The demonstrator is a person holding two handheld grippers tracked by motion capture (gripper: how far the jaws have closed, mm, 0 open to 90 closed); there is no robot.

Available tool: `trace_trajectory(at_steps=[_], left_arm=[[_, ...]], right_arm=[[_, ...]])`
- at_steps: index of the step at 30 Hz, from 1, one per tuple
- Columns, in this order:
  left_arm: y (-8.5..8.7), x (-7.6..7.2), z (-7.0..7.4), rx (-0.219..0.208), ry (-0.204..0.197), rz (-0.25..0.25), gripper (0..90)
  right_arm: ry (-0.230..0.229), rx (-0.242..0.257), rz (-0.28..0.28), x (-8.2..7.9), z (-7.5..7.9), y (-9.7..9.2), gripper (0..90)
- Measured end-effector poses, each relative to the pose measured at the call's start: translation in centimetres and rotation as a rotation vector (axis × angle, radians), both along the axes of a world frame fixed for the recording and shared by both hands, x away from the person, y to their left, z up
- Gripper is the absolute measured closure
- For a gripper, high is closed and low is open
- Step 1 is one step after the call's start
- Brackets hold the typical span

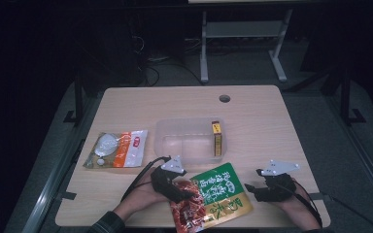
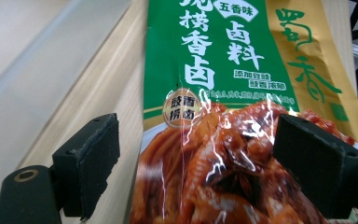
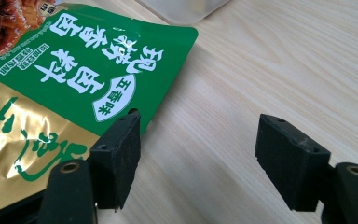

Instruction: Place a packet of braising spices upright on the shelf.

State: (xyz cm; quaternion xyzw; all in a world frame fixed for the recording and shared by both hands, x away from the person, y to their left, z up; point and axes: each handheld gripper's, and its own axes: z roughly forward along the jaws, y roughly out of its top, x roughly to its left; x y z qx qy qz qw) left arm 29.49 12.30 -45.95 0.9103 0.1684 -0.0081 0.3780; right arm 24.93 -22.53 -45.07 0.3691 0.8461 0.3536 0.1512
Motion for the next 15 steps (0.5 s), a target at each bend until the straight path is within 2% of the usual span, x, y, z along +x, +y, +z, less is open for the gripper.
trace_trajectory(at_steps=[6,10,15], left_arm=[[-0.92,0.06,-0.65,0.034,-0.003,-0.018,14.5],[-1.01,-0.01,-0.74,0.033,-0.005,-0.024,14.6],[-0.89,-0.29,-0.69,0.025,-0.013,-0.034,21.9]], right_arm=[[-0.009,0.0,0.0,0.09,0.0,-0.14,30.7],[-0.012,0.002,-0.005,0.07,0.04,-0.19,30.7],[-0.025,-0.001,-0.008,0.03,0.12,-0.2,30.7]])
